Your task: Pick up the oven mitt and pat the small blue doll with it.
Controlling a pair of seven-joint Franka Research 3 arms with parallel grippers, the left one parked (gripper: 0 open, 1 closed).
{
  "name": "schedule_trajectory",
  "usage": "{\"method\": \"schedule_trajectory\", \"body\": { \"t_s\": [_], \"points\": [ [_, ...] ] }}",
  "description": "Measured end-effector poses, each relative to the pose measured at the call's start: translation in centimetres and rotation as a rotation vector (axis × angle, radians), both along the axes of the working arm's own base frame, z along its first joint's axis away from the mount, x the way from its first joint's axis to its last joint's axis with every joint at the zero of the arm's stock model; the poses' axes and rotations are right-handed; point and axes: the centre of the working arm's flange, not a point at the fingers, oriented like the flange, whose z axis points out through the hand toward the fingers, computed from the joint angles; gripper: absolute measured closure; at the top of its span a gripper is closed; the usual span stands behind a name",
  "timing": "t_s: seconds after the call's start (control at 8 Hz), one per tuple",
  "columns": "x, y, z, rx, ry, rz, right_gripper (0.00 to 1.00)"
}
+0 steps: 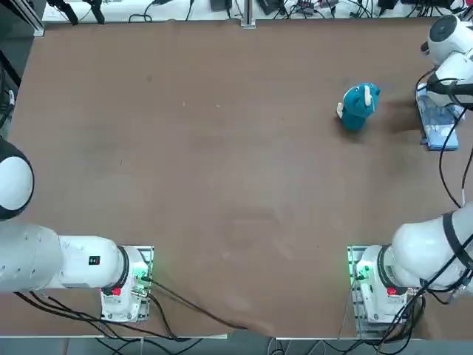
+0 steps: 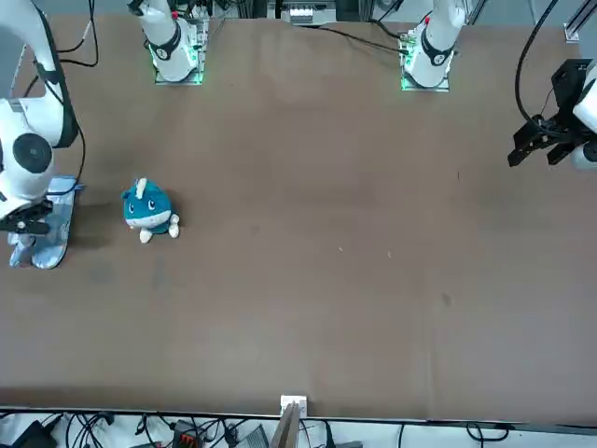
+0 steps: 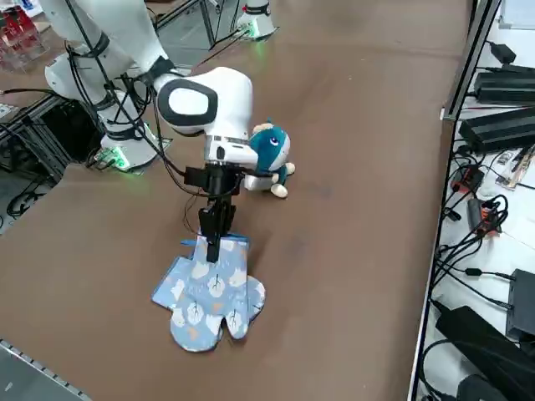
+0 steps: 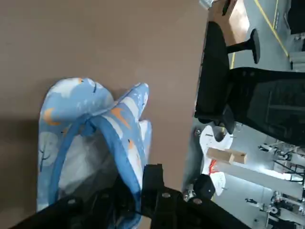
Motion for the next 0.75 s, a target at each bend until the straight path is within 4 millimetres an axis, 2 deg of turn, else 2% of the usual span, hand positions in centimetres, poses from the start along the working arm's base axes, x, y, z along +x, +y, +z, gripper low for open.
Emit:
{"method": "schedule_trajectory", "body": {
  "t_s": [0.38, 0.5, 0.75],
  "points": [
    [-0.1, 0.6, 4.1, 0.061, 0.042, -0.022, 0.95],
    [0.2, 1.5, 6.1, 0.105, 0.069, -0.045, 0.95],
    [1.0, 4.9, 11.8, 0.224, 0.124, -0.116, 0.95]
  ]
}}
